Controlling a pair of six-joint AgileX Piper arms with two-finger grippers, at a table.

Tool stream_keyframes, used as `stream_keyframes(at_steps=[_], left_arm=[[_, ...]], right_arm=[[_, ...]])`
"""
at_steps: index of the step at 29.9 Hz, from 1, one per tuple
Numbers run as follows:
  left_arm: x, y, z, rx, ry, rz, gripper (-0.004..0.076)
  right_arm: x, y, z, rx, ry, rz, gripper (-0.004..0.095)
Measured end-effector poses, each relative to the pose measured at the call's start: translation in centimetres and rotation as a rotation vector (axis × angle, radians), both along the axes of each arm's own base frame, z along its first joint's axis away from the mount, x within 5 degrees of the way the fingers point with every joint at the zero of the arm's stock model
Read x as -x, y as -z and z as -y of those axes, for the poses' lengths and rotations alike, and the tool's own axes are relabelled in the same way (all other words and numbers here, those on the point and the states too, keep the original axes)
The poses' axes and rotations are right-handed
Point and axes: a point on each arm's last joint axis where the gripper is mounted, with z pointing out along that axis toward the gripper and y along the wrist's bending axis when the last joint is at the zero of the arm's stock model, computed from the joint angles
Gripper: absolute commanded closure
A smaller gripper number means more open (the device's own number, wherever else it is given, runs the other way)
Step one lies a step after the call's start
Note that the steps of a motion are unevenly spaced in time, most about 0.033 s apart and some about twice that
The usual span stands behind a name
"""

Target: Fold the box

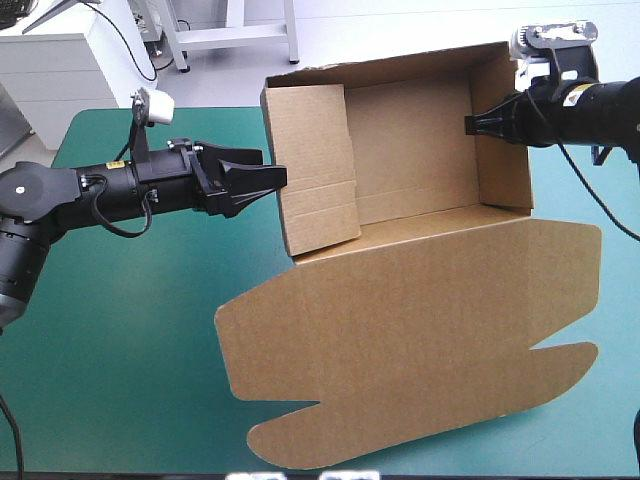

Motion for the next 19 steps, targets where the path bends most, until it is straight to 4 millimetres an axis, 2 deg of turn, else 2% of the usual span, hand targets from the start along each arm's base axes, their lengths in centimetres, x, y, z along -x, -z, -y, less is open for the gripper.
stream_keyframes(at_steps=[7, 19], left_arm=[[0.1, -1.4, 2.7, -0.099, -0.034, -0.028, 0.0174], [-3.2, 0.2, 6.9, -0.366, -0.254, -0.129, 0.0176]], right_arm=[[-0.2, -0.1, 0.1, 0.009, 0.013, 0.023, 0.0921], [-0.4, -0.1, 0.2, 0.01, 0.018, 0.031, 0.0921]])
